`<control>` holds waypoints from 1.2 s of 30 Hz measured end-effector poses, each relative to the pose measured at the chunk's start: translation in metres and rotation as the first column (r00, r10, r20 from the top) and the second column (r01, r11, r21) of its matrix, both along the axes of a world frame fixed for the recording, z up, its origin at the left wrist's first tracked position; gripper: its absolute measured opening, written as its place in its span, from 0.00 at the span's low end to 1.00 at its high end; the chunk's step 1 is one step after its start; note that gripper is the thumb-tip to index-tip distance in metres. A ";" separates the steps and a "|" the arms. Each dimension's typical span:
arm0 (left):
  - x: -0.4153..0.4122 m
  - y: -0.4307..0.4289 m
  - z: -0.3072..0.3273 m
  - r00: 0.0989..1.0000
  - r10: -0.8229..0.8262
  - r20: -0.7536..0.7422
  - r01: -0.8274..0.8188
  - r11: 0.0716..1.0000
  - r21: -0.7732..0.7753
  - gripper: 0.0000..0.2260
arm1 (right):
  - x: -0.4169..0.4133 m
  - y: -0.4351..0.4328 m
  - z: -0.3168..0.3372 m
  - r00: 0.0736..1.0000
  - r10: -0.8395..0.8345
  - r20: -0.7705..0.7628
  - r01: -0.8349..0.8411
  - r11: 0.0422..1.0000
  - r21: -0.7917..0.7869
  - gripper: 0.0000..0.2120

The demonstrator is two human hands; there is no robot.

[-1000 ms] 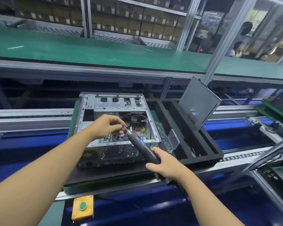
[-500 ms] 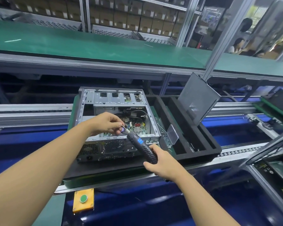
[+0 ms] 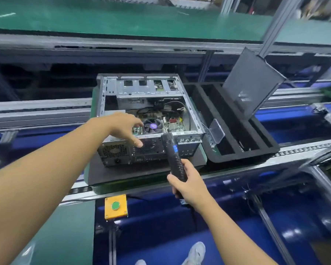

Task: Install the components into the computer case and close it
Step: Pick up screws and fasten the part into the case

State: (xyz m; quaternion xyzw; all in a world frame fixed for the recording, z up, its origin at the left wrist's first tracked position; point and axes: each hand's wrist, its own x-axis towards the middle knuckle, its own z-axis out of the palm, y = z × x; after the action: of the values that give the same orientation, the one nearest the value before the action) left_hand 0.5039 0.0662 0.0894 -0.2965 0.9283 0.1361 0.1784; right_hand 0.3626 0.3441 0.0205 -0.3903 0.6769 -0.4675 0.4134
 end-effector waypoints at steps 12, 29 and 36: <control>-0.016 -0.001 -0.035 0.967 -0.094 0.236 0.125 0.985 -0.119 0.29 | 0.026 0.039 -0.049 0.993 -0.008 0.116 -0.004 0.995 0.097 0.09; -0.022 -0.005 -0.030 0.954 -0.092 0.284 0.165 0.955 -0.245 0.18 | 0.054 0.047 -0.068 0.986 0.024 0.163 -0.048 0.987 0.150 0.11; -0.046 0.002 -0.015 0.865 -0.033 0.500 0.111 0.986 -0.128 0.16 | 0.056 0.052 -0.073 0.983 0.004 0.184 -0.036 0.985 0.171 0.12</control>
State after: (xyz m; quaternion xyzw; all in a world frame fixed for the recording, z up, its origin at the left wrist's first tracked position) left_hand 0.4577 0.0683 0.0747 -0.2994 0.8693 -0.0226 0.3927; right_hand 0.4185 0.3962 -0.0521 -0.3148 0.6703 -0.4364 0.5110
